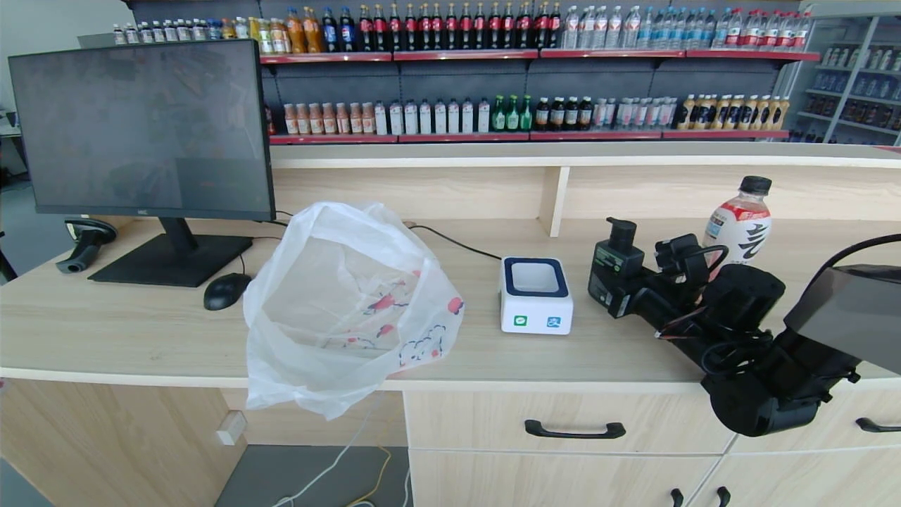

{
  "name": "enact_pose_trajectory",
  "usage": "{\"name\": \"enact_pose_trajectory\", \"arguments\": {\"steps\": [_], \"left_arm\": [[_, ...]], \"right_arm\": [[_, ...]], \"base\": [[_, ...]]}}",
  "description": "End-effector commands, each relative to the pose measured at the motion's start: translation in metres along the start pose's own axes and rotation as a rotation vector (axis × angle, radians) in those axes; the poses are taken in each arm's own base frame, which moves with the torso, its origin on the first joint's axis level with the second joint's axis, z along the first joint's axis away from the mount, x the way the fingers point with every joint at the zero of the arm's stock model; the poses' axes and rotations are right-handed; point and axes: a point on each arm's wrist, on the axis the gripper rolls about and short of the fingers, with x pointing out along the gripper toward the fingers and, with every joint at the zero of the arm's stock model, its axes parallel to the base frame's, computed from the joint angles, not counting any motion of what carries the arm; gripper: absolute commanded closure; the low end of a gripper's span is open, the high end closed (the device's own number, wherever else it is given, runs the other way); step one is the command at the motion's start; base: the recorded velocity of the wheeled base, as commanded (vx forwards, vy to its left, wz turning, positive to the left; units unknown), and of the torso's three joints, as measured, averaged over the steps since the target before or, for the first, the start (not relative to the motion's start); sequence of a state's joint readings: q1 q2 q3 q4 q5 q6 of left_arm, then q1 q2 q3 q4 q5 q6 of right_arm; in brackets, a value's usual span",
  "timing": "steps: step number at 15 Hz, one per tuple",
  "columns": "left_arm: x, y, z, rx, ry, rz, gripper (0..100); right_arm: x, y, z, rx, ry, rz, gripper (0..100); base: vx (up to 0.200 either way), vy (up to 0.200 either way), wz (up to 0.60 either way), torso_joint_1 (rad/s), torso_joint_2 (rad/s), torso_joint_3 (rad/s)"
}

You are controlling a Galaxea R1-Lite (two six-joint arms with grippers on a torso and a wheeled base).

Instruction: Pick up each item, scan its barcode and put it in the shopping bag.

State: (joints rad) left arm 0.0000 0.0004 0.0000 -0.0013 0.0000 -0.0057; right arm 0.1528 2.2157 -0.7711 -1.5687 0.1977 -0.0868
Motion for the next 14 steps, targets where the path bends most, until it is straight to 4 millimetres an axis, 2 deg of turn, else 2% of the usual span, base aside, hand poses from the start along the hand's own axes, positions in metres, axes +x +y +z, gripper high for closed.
{"name": "enact_pose_trajectory", "arguments": {"steps": [1, 14], "left_arm": [[0.000, 0.000, 0.000, 0.000, -0.001, 0.000, 0], [0.000, 0.000, 0.000, 0.000, -0.001, 0.000, 0]], "right_arm": [[-0.001, 0.000, 0.001, -0.001, -0.003, 0.001, 100], [0.001, 0.000, -0.011, 0.004, 0.026, 0.000, 100]], "base": [[0.000, 0.000, 0.00, 0.000, 0.00, 0.000], [0.000, 0.000, 0.00, 0.000, 0.00, 0.000]]}}
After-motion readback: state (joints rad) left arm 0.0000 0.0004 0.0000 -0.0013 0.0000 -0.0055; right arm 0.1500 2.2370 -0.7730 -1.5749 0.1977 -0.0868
